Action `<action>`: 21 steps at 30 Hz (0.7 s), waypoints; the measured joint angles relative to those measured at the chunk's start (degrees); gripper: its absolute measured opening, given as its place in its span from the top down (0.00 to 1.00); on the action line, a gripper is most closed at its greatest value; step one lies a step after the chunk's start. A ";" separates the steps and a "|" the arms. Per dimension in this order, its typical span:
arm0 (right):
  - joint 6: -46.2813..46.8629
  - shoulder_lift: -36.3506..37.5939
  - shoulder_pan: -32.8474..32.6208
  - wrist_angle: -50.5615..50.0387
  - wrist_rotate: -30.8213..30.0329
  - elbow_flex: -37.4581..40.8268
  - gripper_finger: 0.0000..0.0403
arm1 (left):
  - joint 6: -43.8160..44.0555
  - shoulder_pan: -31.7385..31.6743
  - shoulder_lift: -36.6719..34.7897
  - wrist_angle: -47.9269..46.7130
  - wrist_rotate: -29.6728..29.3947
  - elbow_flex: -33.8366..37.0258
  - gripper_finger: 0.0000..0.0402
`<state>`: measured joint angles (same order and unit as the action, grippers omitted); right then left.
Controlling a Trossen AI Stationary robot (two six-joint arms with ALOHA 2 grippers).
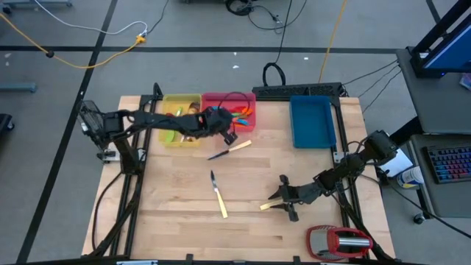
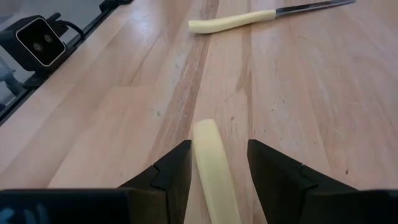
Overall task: Pick & Place Kitchen Items
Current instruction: Put the orange spatula into the red bin
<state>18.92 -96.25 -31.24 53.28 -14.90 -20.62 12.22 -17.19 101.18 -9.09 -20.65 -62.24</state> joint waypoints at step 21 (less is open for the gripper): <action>2.81 0.01 0.00 0.04 0.13 0.00 0.61 | -1.83 -3.21 -0.09 1.63 5.94 -0.04 0.99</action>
<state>21.73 -96.25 -31.24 53.32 -14.76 -20.62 10.40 -20.39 101.09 -7.46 -14.71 -62.28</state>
